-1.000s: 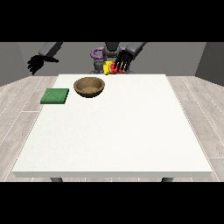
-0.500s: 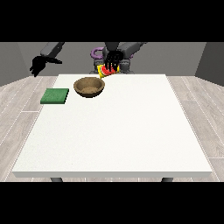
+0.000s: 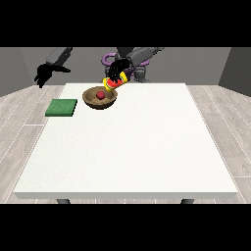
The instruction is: Pick the cup and pour the ball into the bowl, then pick the bowl and place it on the pad
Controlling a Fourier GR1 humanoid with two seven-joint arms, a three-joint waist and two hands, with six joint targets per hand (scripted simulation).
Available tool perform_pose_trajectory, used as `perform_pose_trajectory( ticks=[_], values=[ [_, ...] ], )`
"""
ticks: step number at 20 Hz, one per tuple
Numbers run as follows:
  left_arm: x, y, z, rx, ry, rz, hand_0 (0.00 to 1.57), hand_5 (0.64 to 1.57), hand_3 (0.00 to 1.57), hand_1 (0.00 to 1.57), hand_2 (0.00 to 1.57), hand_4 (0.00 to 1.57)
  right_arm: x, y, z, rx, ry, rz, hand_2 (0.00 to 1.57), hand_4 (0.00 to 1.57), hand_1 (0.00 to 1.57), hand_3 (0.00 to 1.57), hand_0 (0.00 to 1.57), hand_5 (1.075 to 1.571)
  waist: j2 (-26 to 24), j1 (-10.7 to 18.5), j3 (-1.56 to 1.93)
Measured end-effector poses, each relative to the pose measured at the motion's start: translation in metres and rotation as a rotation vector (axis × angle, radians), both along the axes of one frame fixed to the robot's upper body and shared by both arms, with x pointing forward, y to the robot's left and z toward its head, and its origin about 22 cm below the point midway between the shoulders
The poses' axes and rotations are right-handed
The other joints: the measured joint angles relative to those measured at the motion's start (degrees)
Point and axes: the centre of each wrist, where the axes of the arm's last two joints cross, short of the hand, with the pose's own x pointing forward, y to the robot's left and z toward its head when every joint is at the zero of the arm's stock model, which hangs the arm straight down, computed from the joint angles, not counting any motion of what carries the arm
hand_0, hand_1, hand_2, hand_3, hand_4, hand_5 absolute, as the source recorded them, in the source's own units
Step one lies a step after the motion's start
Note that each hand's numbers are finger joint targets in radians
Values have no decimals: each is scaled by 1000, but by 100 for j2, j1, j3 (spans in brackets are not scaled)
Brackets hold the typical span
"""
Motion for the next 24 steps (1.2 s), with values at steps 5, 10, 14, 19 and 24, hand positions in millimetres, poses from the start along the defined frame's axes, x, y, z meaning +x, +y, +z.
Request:
perform_pose_trajectory(
  ticks=[5, 10, 14, 19, 24],
  values=[
    [3, -9, 14, 179, -53, -44, 769, 1416, 1571, 769, 1571, 1200, -1, -5, 0, 3, -3, -3, 0, 0, 0, 239, 0, 1521, 16, 43, 1],
    [11, -20, 36, 342, -124, -53, 1552, 1466, 1571, 1552, 1571, 1188, -2, -4, -4, 10, 17, -1, 0, 0, 0, 211, 0, 1517, -98, 31, 1],
    [7, -31, 55, 392, -172, -77, 1501, 1455, 1571, 1501, 1571, 1209, -12, -22, -3, 8, 12, -32, 0, 0, 0, 276, 0, 1517, -54, 220, 2],
    [16, -21, 60, 392, -172, -67, 1349, 1456, 1571, 1349, 1571, 1194, -14, -16, -11, 33, 47, -5, 0, 462, 0, 0, 0, 1557, -38, 164, -2],
    [23, 11, 66, 54, -79, -30, 415, 1565, 1571, 415, 1571, 998, -28, -13, -31, 74, 99, -22, 0, 462, 0, 0, 0, 1557, -129, 535, -18]
  ],
)
